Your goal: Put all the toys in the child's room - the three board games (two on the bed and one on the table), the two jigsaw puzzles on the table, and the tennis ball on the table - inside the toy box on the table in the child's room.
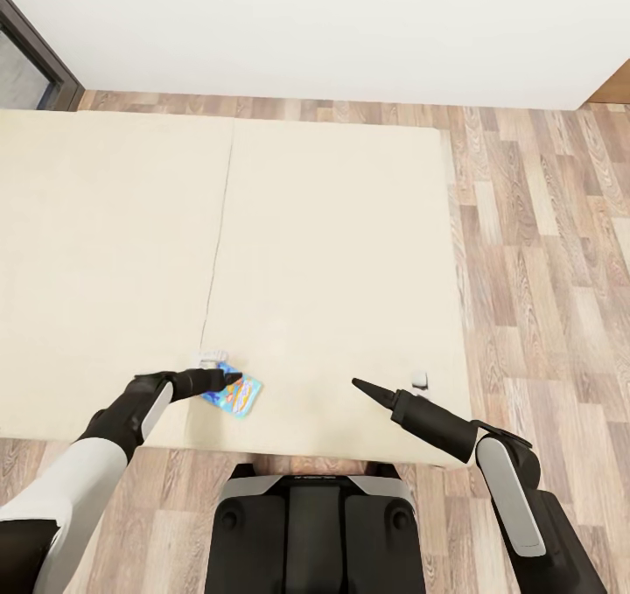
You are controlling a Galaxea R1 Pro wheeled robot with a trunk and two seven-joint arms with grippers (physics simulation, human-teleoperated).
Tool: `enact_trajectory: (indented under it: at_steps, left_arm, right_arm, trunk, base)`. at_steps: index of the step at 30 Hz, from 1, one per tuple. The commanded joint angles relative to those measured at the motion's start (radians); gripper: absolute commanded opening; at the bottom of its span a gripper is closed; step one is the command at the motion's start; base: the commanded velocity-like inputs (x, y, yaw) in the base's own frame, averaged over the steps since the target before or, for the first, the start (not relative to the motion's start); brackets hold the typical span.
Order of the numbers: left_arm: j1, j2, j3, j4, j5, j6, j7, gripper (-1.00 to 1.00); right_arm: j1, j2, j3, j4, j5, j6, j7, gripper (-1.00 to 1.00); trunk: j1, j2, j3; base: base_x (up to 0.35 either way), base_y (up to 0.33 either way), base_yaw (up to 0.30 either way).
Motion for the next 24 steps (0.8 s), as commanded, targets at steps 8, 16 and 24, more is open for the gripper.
enact_trajectory:
  at_steps: [8,16,24]
  left_arm:
    - [0.001,0.022,-0.008,-0.001,-0.001,0.062,0.003,1.0]
    - [0.0,0.027,-0.013,-0.001,-0.002,0.068,0.002,1.0]
    - [0.0,0.026,-0.018,-0.001,-0.001,0.069,0.002,1.0]
  right_arm:
    - [0.0,0.0,0.0,0.0,0.0,0.006,0.002,1.0]
    - [0.0,0.001,0.0,0.0,0.0,0.006,0.002,1.0]
    - [0.0,0.001,0.0,0.001,0.0,0.006,0.003,1.0]
  trunk:
    - [0.001,-0.001,-0.001]
    - [0.001,-0.001,-0.001]
    - [0.001,-0.001,-0.001]
  base:
    - [0.0,0.0,0.0]
    - [0.0,0.0,0.0]
    - [0.0,0.0,0.0]
